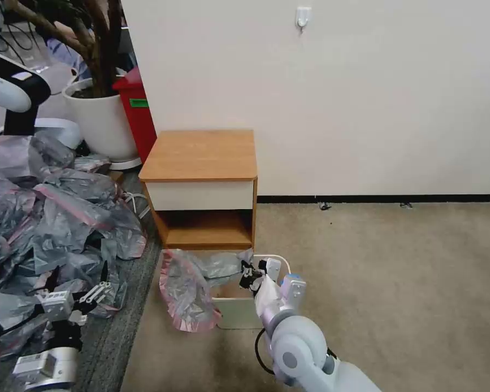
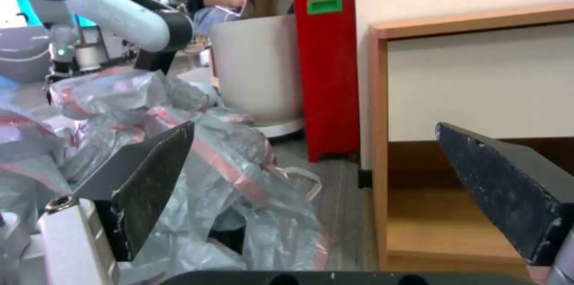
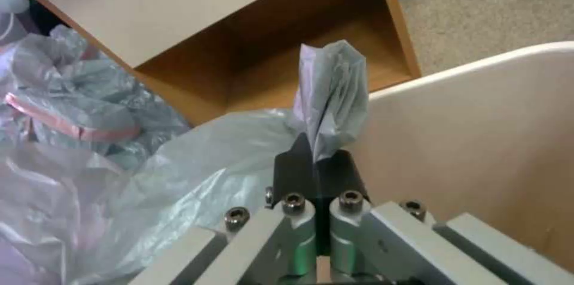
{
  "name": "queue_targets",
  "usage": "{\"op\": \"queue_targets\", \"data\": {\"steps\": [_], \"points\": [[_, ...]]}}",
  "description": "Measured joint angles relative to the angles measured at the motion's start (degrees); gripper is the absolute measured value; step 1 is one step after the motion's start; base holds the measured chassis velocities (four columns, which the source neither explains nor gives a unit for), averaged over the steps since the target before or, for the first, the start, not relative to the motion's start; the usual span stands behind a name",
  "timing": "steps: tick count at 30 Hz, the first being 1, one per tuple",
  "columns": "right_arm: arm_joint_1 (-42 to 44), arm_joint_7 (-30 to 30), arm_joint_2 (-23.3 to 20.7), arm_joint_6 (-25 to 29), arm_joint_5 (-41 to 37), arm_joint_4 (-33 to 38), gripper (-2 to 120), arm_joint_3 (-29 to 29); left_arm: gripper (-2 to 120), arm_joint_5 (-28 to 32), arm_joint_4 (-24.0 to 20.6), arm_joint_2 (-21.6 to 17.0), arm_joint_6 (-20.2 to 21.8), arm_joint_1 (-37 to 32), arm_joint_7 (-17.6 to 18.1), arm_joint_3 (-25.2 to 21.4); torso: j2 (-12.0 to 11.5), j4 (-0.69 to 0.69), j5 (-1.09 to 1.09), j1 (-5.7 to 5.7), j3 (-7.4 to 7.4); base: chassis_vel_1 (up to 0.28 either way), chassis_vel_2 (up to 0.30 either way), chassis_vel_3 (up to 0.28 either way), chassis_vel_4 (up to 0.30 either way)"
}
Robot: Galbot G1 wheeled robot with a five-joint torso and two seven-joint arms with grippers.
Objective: Pick up the garbage bag from the table and place it over the trash can.
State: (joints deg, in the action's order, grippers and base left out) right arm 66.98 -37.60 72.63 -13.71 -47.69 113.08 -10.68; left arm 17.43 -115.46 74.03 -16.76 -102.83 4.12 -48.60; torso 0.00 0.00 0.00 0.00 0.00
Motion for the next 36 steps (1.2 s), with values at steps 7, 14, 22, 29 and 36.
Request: {"op": "queue_targets", "data": {"steps": [7,14,22,29,36], "points": [[0.67,-0.10,-0.40,-0.91,3.01,0.16,0,-1.19,100,0.14,-0.04,-0.33,0.00,0.26,0.05,0.05,0.00,0.00,0.00,0.00,0.00,0.000,0.000,0.000,0.000],[1.01,-0.13,-0.93,-1.27,4.50,0.39,6,-1.49,100,0.18,-0.05,-0.66,0.07,0.39,0.07,0.37,0.00,0.00,0.00,0.00,0.00,0.000,0.000,0.000,0.000],[1.55,-0.14,-1.62,-1.73,6.37,0.57,34,-1.17,100,0.24,-0.04,-1.08,0.11,0.38,0.11,0.49,0.00,0.00,0.00,0.00,0.00,0.000,0.000,0.000,0.000],[2.10,-0.35,-2.06,-2.16,7.70,1.27,63,-0.09,100,0.26,-0.04,-1.04,0.13,0.30,0.12,0.71,0.00,0.00,0.00,0.00,0.00,0.000,0.000,0.000,0.000],[2.36,-0.41,-3.41,-2.82,9.18,3.24,86,1.90,100,0.26,-0.34,-0.95,0.13,0.11,0.12,0.79,0.00,0.00,0.00,0.00,0.00,0.000,0.000,0.000,0.000]]}}
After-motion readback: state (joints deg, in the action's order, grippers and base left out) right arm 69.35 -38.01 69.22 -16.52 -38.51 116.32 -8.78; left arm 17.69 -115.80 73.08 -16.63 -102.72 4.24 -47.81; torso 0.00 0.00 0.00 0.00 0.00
